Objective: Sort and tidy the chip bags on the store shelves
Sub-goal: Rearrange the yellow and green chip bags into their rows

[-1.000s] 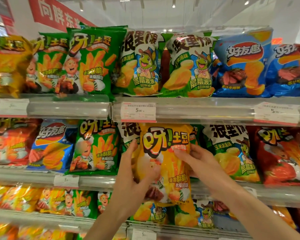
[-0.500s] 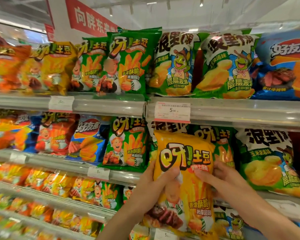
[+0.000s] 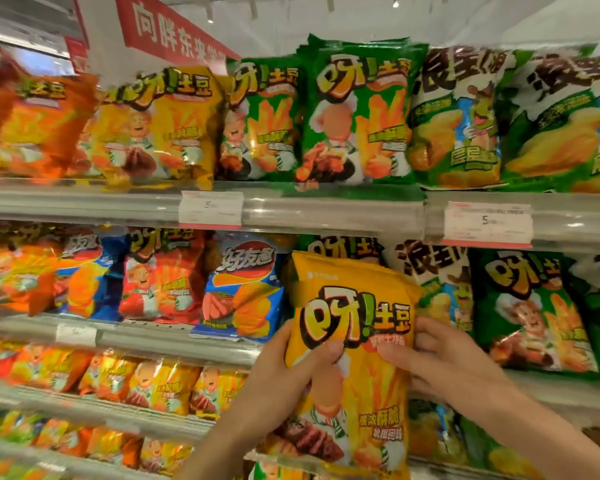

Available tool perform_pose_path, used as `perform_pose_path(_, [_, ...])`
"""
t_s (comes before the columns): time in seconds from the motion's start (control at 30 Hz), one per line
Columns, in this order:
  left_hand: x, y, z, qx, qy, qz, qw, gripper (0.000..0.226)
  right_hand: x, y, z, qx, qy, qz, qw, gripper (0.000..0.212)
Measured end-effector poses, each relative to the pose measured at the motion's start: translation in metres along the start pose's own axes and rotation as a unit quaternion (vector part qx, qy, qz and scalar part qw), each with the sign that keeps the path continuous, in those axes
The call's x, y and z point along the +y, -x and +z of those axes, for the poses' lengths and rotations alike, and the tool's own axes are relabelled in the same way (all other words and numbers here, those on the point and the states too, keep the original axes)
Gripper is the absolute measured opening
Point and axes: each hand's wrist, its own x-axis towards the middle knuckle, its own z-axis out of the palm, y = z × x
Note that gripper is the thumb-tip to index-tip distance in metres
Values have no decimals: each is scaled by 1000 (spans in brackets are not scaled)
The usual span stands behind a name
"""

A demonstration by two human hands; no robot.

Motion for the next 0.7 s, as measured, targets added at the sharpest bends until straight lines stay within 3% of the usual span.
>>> perform_pose_path(0.1, [-2, 5, -41, 24, -10, 8, 1000, 33, -8, -11, 41, -5, 14, -25, 1000, 54])
perform_pose_path(0.23, [-3, 5, -84, 62, -12, 22, 998, 43, -19, -26, 82, -3, 33, -80, 996, 42])
perform_pose_path(0.5, [-5, 8, -132, 96, 4, 49, 994, 41, -33, -45, 125, 59, 225, -159, 959, 61])
perform_pose_path(0.6, [-7, 7, -137, 94, 1, 56, 994, 49, -37, -43, 122, 131, 331, -208, 911, 68])
perform_pose_path(0.7, [-9, 3, -132, 80, 11, 61, 995, 43, -31, -45, 103, 210, 443, -278, 826, 57])
